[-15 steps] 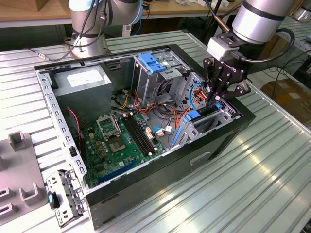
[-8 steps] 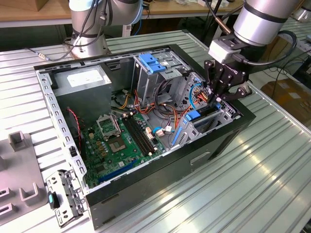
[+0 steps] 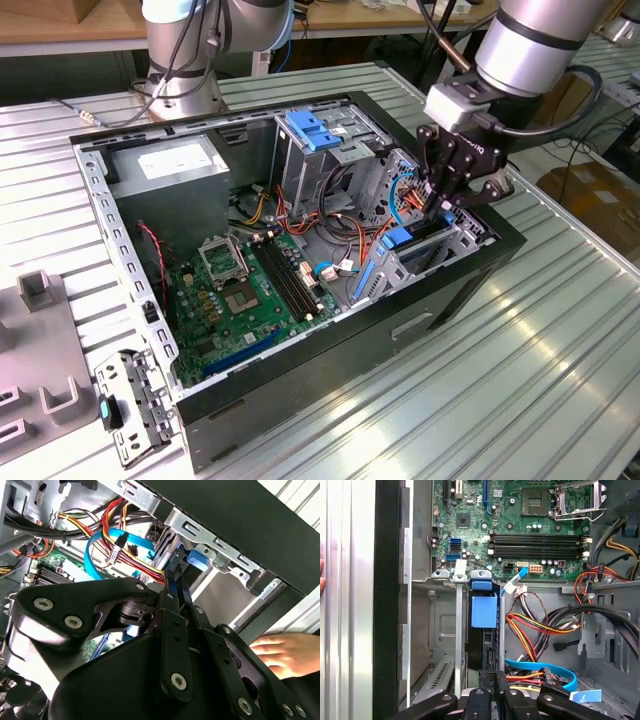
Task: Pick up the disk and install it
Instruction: 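Insert the first disk wire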
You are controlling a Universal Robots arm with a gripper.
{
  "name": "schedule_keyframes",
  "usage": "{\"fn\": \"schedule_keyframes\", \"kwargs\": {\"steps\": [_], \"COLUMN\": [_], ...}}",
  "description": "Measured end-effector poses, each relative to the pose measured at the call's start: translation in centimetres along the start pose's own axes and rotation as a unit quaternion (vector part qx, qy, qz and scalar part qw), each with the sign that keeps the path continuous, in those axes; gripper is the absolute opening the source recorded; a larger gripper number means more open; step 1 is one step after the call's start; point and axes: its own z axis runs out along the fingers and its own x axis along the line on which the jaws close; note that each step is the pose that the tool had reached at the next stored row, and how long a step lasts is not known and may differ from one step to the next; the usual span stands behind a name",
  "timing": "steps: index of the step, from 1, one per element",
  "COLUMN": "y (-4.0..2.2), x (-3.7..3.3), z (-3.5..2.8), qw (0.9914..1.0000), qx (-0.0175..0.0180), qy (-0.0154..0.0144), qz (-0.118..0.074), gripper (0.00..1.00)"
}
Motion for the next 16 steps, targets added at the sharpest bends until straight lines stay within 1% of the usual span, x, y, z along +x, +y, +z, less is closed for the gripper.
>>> {"fn": "schedule_keyframes", "kwargs": {"steps": [11, 15, 16], "y": [0.0, 0.0, 0.0], "x": [-0.01, -0.01, -0.01], "z": [0.47, 0.49, 0.51], "qw": [1.0, 1.0, 1.0], "qx": [-0.0002, -0.0002, -0.0003], "qy": [0.0001, 0.0, -0.0001], "qz": [0.002, 0.002, 0.002], "gripper": [0.16, 0.16, 0.18]}}
